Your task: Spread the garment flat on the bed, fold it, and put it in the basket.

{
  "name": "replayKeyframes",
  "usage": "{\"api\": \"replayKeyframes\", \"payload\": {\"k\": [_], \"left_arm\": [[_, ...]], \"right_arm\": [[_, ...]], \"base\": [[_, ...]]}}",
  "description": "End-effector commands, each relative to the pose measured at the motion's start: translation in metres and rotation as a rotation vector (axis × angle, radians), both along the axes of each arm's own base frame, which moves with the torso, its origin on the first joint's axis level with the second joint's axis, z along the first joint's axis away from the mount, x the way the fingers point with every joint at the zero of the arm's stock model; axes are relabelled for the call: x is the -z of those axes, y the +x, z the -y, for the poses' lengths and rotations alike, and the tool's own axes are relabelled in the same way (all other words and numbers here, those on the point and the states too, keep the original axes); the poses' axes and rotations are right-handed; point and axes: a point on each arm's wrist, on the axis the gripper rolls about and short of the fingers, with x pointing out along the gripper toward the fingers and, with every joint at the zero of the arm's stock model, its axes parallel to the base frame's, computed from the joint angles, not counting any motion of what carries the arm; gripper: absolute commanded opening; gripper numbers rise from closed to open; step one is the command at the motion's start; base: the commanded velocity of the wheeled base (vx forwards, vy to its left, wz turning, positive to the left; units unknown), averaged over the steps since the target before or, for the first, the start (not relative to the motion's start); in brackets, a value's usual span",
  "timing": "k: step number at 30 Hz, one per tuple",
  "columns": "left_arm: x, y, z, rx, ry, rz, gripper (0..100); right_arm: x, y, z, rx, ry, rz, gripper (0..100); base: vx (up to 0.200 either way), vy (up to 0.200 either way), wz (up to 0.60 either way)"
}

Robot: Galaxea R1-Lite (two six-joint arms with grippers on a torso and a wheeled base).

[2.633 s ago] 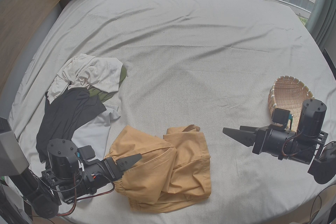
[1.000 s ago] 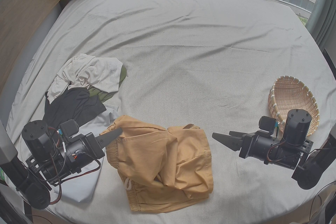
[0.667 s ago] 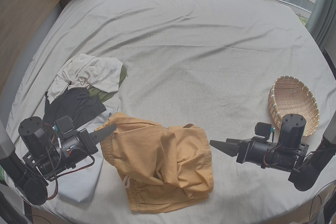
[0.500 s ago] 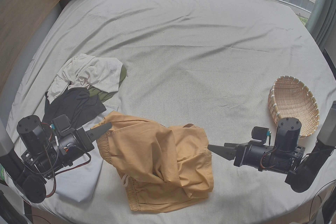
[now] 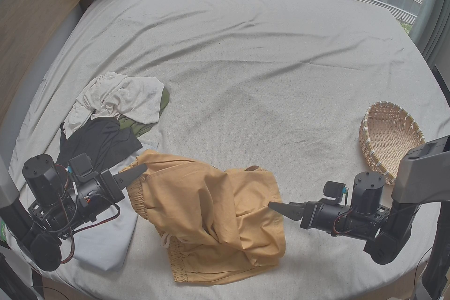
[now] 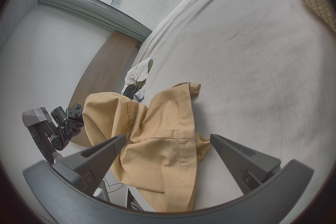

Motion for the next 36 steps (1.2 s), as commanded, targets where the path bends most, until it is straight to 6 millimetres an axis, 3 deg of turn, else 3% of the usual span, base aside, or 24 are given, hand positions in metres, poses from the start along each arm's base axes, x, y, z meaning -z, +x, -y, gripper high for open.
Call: {"api": "replayKeyframes", "payload": {"k": [1,15,30,36], "left_arm": [[0.001,-0.001,0.004,0.016,0.004,-0.001,0],[0.001,-0.002,0.008,0.03,0.006,-0.001,0],[0.007,0.001,0.008,0.022,0.02,-0.016,0],[0.007,0.001,0.008,0.02,0.02,-0.015,0]], "right_arm": [[0.011,0.0,-0.003,-0.01,-0.015,-0.031,100],[0.005,0.001,-0.023,-0.068,0.011,0.015,100],[-0.033,-0.013,-0.015,-0.098,0.076,0.087,100],[-0.032,-0.015,-0.012,-0.121,0.078,0.075,100]], "base": [[0.0,0.0,0.0],[0.0,0.0,0.0],[0.0,0.0,0.0],[0.0,0.0,0.0]]}}
